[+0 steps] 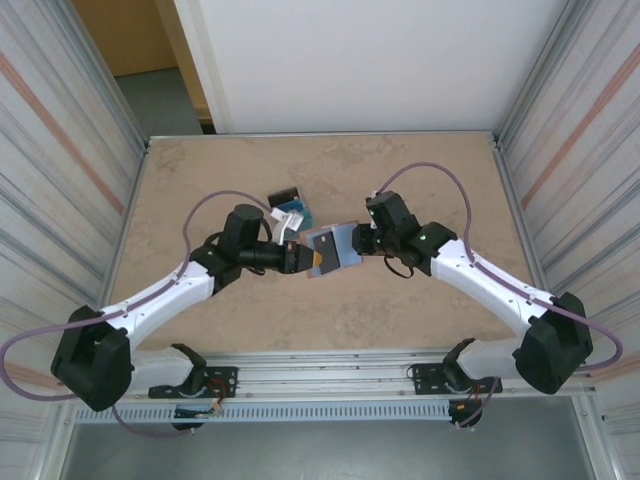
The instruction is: Take the credit cards out of the card holder
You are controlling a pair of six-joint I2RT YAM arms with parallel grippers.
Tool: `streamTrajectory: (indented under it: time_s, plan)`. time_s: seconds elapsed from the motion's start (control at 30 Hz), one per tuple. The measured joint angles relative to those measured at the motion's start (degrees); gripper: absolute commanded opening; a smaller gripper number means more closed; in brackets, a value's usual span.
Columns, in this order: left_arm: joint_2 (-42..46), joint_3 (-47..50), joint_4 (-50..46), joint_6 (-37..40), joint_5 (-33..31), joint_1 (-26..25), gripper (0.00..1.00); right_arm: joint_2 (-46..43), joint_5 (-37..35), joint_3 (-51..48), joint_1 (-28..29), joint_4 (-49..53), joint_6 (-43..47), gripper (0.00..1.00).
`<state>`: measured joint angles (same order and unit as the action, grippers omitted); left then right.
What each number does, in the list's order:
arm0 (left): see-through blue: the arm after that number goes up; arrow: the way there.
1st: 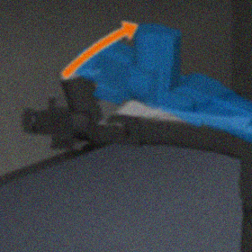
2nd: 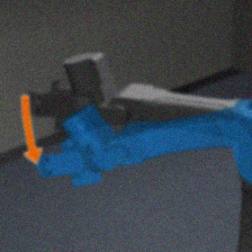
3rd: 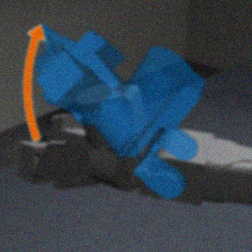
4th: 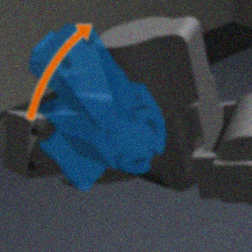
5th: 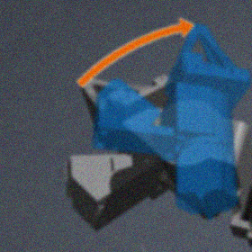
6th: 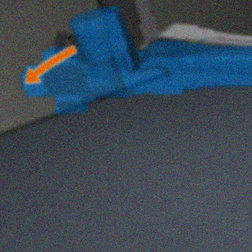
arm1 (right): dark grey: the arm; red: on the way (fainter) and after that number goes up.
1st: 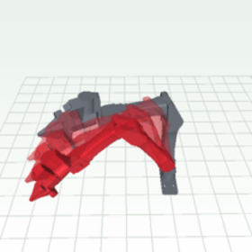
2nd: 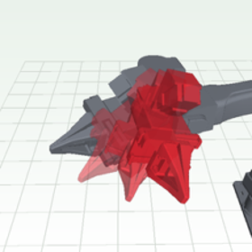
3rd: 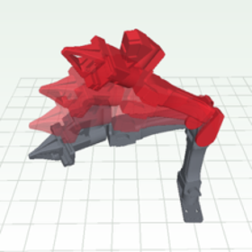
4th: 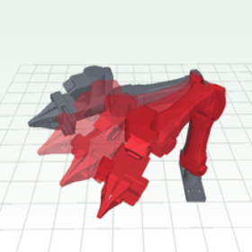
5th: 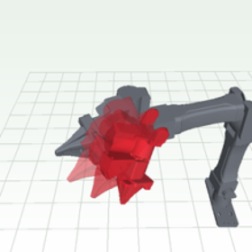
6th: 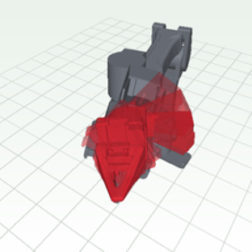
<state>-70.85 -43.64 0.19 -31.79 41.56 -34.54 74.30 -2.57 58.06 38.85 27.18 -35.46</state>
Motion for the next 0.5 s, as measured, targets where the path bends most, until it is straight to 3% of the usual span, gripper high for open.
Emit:
streamTrajectory:
  time_s: [0.5]
  plan:
    - [-8.5, 3.5, 4.1, -2.0, -1.2, -3.1, 0.0, -3.8, -1.1, -3.0, -0.7, 2.1, -1.9, 0.38]
